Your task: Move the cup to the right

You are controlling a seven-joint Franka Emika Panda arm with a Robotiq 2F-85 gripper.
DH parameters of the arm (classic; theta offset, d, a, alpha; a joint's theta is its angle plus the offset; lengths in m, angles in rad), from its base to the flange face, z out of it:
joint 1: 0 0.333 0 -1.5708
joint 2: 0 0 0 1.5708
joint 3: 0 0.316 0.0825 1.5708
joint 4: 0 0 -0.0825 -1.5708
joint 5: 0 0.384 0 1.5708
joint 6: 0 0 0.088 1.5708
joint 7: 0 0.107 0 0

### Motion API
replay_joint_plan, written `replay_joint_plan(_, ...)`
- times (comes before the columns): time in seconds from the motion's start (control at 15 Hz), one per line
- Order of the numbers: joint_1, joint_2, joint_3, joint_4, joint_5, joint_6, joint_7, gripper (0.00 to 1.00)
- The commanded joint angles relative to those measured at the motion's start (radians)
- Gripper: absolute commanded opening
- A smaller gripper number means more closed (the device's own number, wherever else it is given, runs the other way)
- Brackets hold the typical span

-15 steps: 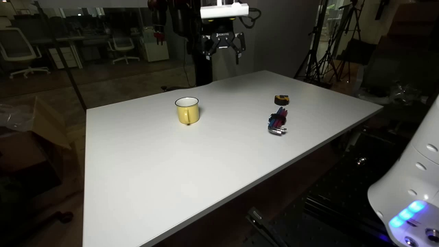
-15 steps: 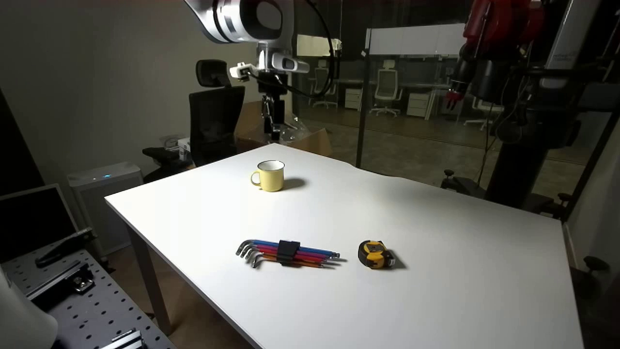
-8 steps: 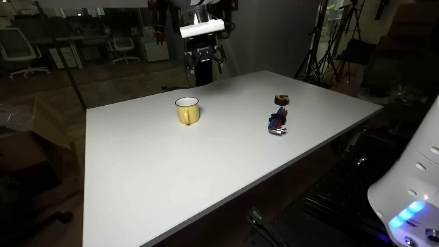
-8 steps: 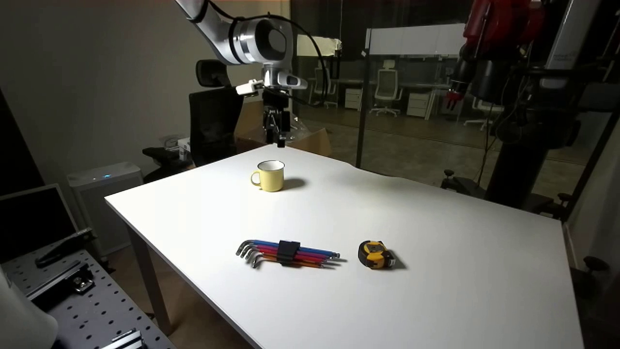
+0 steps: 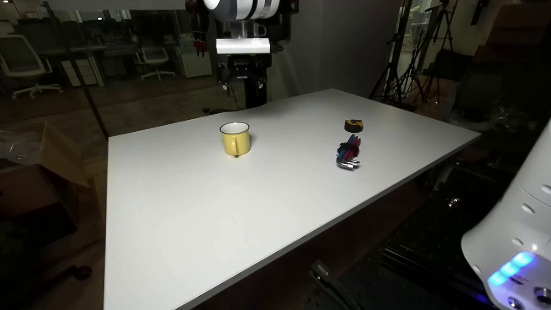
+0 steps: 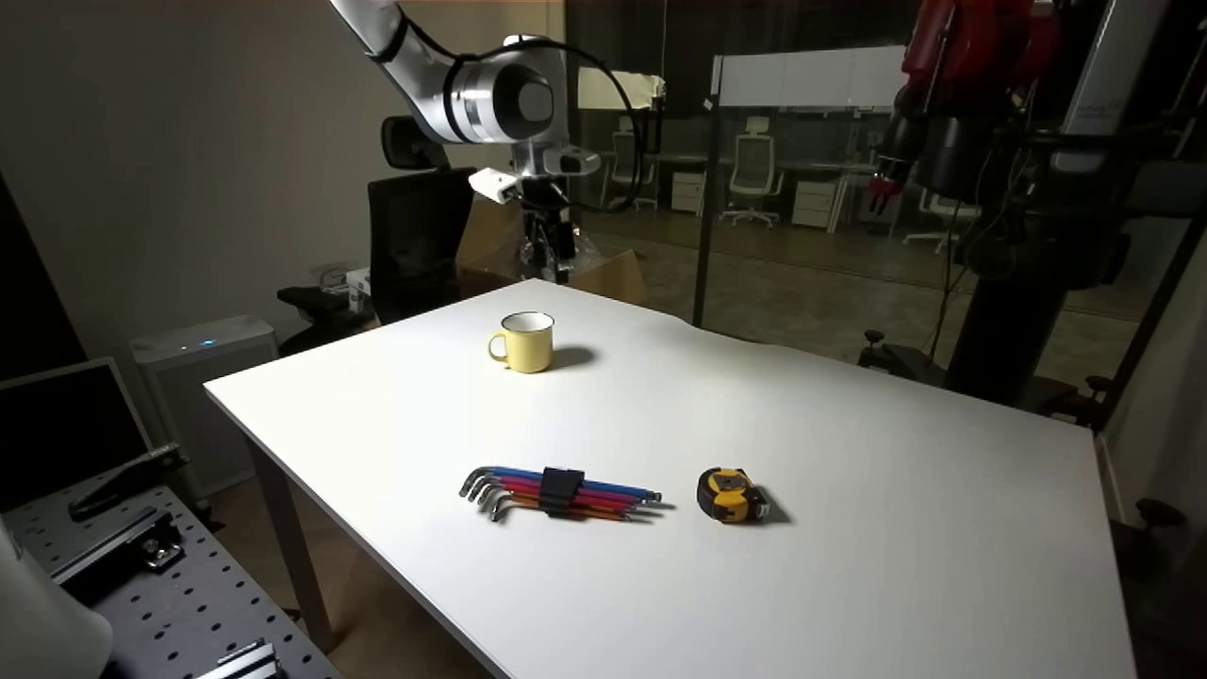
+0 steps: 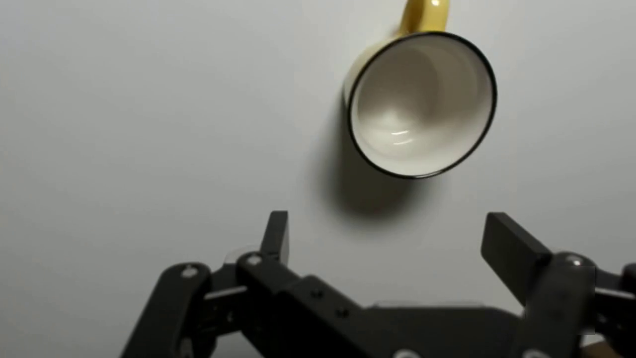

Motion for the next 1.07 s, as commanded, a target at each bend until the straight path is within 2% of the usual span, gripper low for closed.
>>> replay_joint_plan(0.0, 0.033, 0.025, -0.013, -0.017, 0.047, 0.115, 0.016, 1.0)
replay_joint_plan(0.33, 0.054, -0.033, 0.007, -0.143, 0.126, 0.18, 0.001, 1.0)
replay_joint_plan(0.4, 0.059, 0.027, -0.01, -0.076, 0.109, 0.16, -0.009, 1.0)
replay_joint_plan(0.73, 0.065, -0.006, -0.006, -0.127, 0.123, 0.182, -0.008, 1.0)
replay_joint_plan(1.0, 0.043, 0.006, 0.008, -0.142, 0.137, 0.201, -0.074, 1.0)
